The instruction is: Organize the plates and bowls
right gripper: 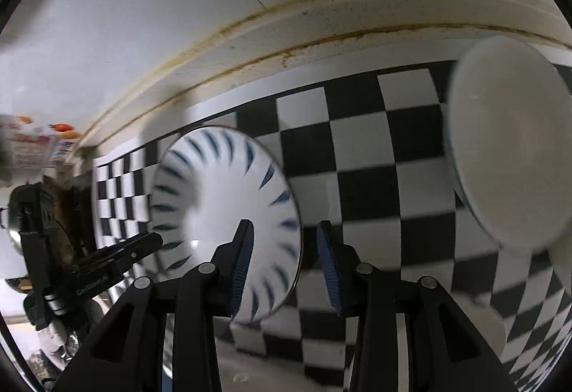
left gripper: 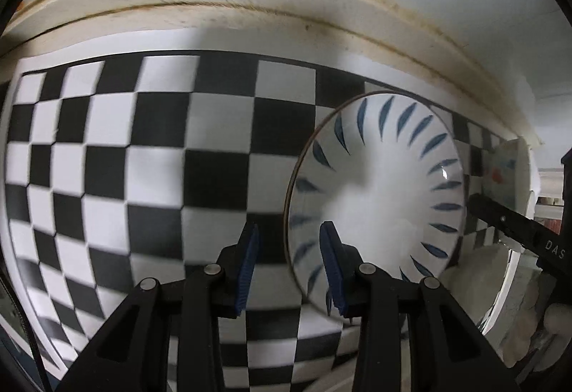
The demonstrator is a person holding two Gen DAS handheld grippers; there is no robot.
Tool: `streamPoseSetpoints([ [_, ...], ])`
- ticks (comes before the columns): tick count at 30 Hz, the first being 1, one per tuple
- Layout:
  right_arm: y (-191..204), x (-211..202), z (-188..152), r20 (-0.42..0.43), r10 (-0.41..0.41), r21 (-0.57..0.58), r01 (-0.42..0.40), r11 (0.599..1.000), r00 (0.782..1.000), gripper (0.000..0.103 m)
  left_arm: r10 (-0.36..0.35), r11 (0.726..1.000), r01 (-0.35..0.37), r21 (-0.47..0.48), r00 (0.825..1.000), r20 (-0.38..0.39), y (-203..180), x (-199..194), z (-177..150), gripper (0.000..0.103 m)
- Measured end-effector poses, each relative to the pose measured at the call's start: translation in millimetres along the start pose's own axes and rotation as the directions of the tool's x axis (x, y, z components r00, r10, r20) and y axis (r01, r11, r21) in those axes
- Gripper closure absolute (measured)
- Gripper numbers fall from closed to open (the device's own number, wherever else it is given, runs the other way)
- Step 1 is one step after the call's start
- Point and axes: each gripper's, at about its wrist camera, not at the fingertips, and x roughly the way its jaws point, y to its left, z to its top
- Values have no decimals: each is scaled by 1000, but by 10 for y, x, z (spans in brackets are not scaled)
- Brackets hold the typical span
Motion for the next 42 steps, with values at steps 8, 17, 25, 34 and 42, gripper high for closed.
streamPoseSetpoints([
  [8,43,314,134,-31,-48,-45,47,998,998,92,16,998,-17,56,1000,19,-138,105,84,84],
  [17,136,182,-34,7,-47,-96,48,994,999,93,39,997,-43,59,997,59,-244,-76,-102,84],
  [25,193,-334,-319,68,-8,-118,16,993,998,93,43,993,-57,107,991,129,-466,-534,-485,84],
  [34,186,-1056,-938,136,35,-160,-13,987,990,93,20,989,-48,139,980,197,-627,-1129,-1106,84],
  [42,74,-1181,-1659,132,77,-146,-57,988,988,93,30,987,-53,149,987,157,-667,-1085,-1739,84],
])
